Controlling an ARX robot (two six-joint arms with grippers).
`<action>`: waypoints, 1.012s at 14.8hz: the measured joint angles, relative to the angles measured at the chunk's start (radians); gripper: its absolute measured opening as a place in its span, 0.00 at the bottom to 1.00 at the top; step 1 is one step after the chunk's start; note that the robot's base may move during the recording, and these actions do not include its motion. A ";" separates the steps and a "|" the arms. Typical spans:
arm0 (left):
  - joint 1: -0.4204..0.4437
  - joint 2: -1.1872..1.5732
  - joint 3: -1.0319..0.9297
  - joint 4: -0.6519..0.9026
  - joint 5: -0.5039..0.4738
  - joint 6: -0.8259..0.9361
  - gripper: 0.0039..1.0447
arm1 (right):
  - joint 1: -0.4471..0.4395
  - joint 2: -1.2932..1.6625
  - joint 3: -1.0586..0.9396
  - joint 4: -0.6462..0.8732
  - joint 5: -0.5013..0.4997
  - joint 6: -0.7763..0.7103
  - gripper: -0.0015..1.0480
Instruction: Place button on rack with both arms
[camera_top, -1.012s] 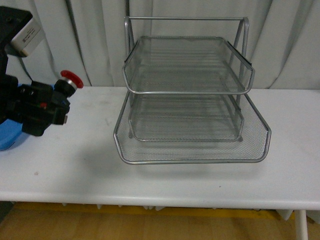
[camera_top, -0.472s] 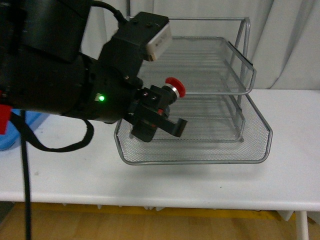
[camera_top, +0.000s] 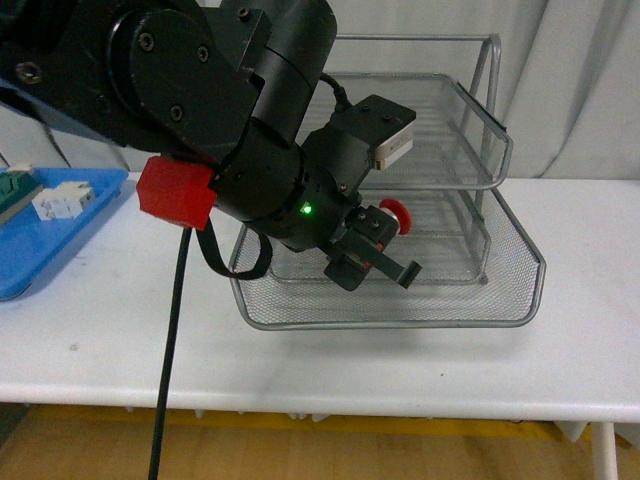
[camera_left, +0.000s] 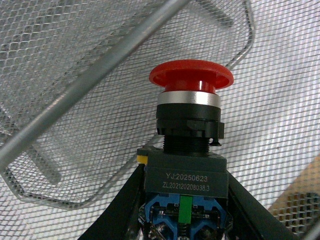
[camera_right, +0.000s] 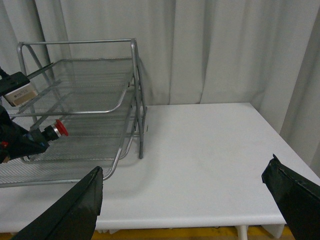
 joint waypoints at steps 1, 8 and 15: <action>0.008 0.025 0.046 -0.042 0.005 0.029 0.34 | 0.000 0.000 0.000 0.000 0.000 0.000 0.94; 0.011 0.114 0.223 -0.210 0.081 0.107 0.75 | 0.000 0.000 0.000 0.000 0.000 0.000 0.94; 0.119 -0.344 -0.143 0.162 0.156 0.010 0.94 | 0.000 0.000 0.000 0.000 0.000 0.000 0.94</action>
